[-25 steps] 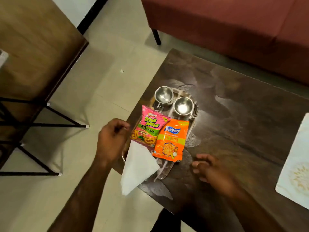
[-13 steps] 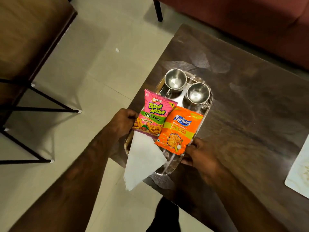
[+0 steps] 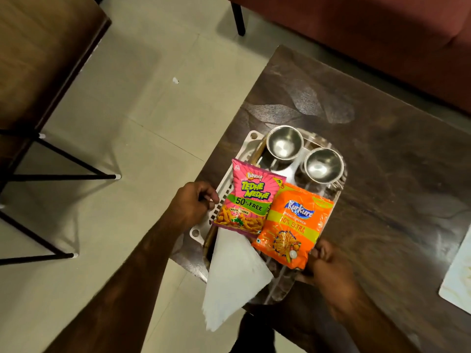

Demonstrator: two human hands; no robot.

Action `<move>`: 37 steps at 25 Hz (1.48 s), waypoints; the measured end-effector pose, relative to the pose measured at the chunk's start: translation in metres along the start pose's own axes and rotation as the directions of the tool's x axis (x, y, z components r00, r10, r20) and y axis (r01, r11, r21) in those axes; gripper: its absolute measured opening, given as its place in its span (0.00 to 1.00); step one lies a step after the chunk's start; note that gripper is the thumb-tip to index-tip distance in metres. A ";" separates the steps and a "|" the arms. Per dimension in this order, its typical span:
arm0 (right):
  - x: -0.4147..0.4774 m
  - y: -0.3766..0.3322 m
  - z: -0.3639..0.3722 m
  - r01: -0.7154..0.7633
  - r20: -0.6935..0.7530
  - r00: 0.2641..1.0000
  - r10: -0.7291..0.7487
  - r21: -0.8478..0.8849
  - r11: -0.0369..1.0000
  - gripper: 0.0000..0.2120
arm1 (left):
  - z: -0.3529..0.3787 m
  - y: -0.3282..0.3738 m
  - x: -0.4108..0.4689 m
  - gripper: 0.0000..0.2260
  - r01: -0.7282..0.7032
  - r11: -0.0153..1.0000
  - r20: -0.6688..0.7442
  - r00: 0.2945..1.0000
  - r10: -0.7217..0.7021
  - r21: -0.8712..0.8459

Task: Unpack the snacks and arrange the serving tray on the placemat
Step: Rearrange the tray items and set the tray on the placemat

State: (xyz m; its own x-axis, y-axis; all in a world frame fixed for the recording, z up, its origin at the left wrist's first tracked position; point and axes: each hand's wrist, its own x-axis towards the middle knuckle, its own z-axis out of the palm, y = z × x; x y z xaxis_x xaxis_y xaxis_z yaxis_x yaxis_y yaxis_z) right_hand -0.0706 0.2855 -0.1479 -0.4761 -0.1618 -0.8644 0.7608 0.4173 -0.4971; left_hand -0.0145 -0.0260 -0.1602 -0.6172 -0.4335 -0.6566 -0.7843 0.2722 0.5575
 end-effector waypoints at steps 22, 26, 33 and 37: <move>0.014 0.059 -0.057 -0.080 -0.185 0.981 0.055 -0.135 0.988 0.17 | -0.031 -0.046 -0.006 0.19 -0.021 0.959 -0.117 0.991 0.056 0.284; 0.015 0.056 -0.053 -0.068 -0.162 0.987 0.020 -0.297 0.952 0.11 | -0.031 -0.047 -0.011 0.18 0.015 0.959 -0.110 0.994 0.017 0.284; 0.014 0.030 -0.066 -0.079 -0.062 0.997 0.053 -0.590 0.804 0.07 | -0.002 0.002 -0.043 0.19 -0.102 0.881 -0.323 0.906 0.274 0.461; 0.008 0.012 -0.069 -0.074 -0.099 0.995 0.005 -0.709 0.701 0.03 | 0.047 0.045 -0.055 0.14 -0.186 0.978 -0.040 0.981 0.191 0.091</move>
State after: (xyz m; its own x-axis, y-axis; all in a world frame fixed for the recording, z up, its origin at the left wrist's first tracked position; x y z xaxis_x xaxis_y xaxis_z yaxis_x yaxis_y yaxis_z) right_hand -0.0952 0.3511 -0.1556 -0.5133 -0.0704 -0.8553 0.2555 0.9389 -0.2306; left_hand -0.0192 0.0509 -0.1227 -0.7523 -0.4079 -0.5174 -0.6580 0.4252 0.6215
